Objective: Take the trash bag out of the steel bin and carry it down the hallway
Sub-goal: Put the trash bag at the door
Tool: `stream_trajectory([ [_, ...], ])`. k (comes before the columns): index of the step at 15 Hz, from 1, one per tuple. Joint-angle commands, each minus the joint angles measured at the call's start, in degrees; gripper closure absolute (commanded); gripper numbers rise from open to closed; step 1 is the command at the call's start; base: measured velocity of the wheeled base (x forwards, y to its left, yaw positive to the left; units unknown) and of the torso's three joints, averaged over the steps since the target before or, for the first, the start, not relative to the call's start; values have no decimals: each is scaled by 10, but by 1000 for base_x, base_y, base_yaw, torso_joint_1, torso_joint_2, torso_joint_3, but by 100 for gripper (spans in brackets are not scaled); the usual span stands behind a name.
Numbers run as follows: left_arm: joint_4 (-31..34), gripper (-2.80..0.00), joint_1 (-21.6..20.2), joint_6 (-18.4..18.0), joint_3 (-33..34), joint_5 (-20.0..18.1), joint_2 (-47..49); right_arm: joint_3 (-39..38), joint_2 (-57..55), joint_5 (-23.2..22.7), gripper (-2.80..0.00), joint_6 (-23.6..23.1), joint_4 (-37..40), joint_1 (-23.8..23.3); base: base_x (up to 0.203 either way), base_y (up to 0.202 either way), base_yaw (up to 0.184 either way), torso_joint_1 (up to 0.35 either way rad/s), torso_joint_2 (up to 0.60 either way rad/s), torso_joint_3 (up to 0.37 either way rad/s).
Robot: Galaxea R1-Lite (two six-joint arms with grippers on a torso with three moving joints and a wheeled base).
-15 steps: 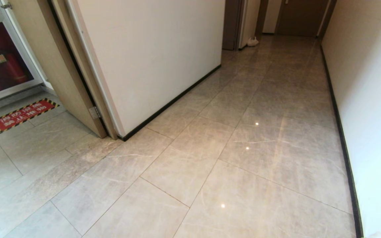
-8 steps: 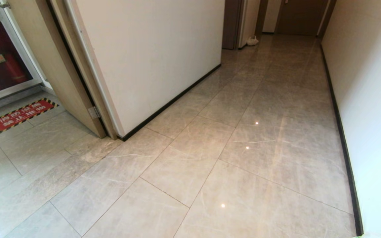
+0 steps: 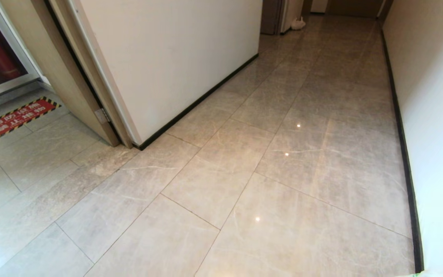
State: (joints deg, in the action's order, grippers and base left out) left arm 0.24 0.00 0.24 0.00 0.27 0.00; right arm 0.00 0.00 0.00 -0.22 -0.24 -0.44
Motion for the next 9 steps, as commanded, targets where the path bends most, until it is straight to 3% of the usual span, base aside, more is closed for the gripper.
stream_trajectory([
  [1,0,0,0,0,0,0,0,0,0,0,0,0,0,0,0,0,0,4,1,-198],
  [9,0,0,0,0,0,0,0,0,0,0,0,0,0,0,0,0,0,3,3,-198],
])
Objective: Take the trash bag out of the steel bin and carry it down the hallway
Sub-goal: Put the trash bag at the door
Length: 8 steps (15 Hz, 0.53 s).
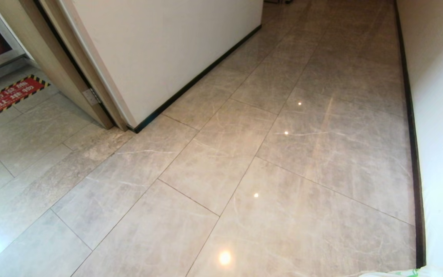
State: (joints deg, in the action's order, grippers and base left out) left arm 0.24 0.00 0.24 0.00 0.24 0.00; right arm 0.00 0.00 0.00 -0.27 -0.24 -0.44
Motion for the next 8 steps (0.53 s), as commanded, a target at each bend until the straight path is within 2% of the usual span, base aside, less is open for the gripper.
stream_trajectory([
  [1,0,0,0,0,0,0,0,0,0,0,0,0,0,0,0,0,0,-2,2,-198],
  [8,0,0,0,0,0,0,0,0,0,0,0,-3,-1,0,0,0,0,2,3,-199],
])
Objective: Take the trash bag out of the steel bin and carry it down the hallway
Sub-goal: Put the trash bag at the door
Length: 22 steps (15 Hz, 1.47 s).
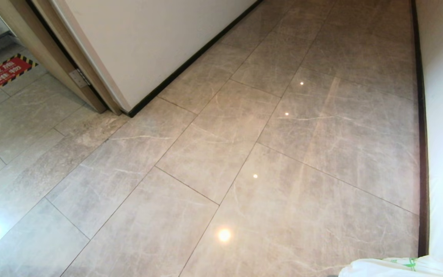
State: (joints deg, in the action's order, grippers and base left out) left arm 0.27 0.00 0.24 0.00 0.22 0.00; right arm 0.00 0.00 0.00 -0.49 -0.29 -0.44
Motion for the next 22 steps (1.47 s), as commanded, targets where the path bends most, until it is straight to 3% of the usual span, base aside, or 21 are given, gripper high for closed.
stream_trajectory([
  [1,0,0,0,0,0,0,0,0,0,0,0,0,0,0,0,0,0,2,0,-195],
  [11,0,0,0,0,0,0,0,8,0,-1,0,-5,1,0,0,0,0,1,2,-145],
  [13,0,0,0,0,0,0,0,95,-30,-7,0,-10,38,0,0,0,0,0,0,0],
  [16,0,0,0,0,0,0,0,281,-196,-3,0,-21,180,-1,0,0,0,0,0,0],
  [18,0,0,0,0,0,0,0,362,-328,1,0,-25,239,-2,0,0,0,0,0,0],
  [20,0,0,0,0,0,0,0,401,-453,16,0,-31,253,-3,0,0,0,0,0,0],
  [22,0,0,0,0,0,0,0,413,-583,67,0,-32,213,-3,0,0,0,0,0,0],
])
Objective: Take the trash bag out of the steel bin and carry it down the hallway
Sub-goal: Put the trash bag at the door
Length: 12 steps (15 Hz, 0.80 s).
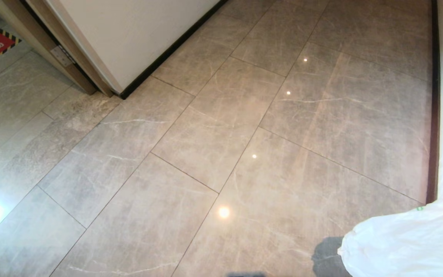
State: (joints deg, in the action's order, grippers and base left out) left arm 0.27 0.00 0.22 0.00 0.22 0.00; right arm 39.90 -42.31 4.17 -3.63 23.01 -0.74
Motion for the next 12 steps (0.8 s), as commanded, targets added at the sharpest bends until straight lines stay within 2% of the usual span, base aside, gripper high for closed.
stream_trajectory([
  [1,0,0,0,0,0,0,0,10,-220,44,0,-1,-57,-1,0,0,0,0,0,0],
  [3,0,0,0,0,0,0,0,-7,-333,63,0,-1,-161,-1,0,0,0,0,0,0],
  [6,0,0,0,0,0,0,0,-28,-450,60,0,-1,-306,-1,0,0,0,0,0,0],
  [12,0,0,0,0,0,0,0,-56,-607,13,0,8,-482,14,0,0,0,0,0,0],
])
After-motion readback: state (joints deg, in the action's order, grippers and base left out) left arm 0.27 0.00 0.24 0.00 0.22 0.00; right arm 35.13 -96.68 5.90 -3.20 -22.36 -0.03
